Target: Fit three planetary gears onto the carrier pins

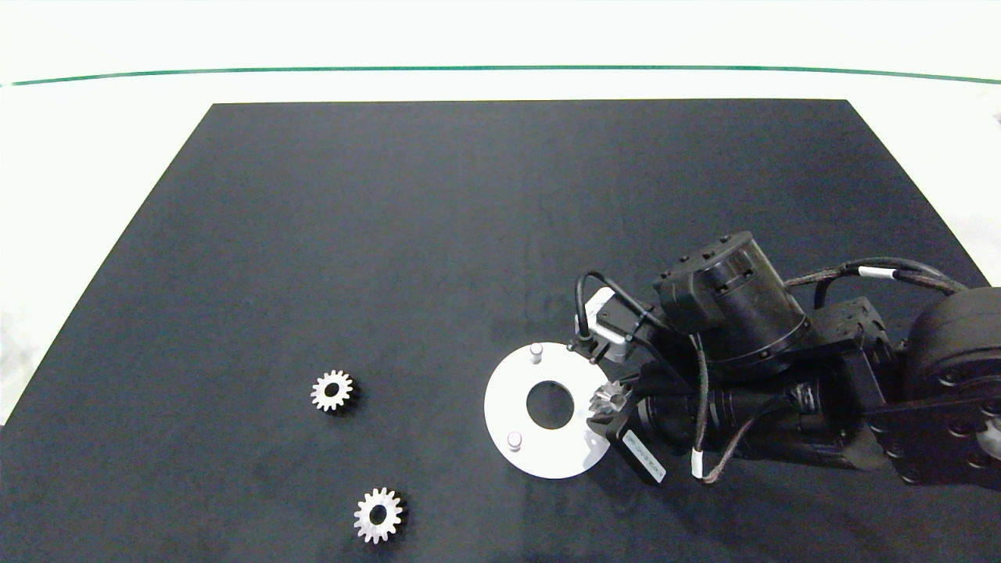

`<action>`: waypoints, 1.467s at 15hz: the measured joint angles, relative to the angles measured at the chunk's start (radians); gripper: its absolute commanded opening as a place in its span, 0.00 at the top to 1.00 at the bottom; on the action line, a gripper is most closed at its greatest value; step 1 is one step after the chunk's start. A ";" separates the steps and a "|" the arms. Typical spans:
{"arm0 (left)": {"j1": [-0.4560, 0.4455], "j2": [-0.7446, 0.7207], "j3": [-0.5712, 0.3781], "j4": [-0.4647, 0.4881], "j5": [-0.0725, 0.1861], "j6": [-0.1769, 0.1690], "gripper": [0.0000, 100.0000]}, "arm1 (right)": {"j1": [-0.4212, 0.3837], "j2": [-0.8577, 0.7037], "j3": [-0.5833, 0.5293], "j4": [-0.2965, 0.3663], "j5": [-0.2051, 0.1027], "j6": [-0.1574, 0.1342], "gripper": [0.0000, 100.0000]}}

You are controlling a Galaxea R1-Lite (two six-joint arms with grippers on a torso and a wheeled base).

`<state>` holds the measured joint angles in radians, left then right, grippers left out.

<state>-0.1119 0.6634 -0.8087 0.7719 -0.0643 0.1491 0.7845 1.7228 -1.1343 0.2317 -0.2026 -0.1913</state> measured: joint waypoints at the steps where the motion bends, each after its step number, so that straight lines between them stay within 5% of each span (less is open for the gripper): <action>1: 0.000 0.000 0.000 0.000 0.000 0.000 0.00 | 0.000 -0.001 0.003 0.002 0.000 0.000 0.75; 22: 0.000 -0.008 0.009 0.000 0.000 0.000 0.00 | 0.017 -0.037 0.036 0.041 0.000 -0.016 0.75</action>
<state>-0.1123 0.6555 -0.7996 0.7721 -0.0638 0.1491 0.8019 1.6862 -1.0983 0.2726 -0.2030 -0.2072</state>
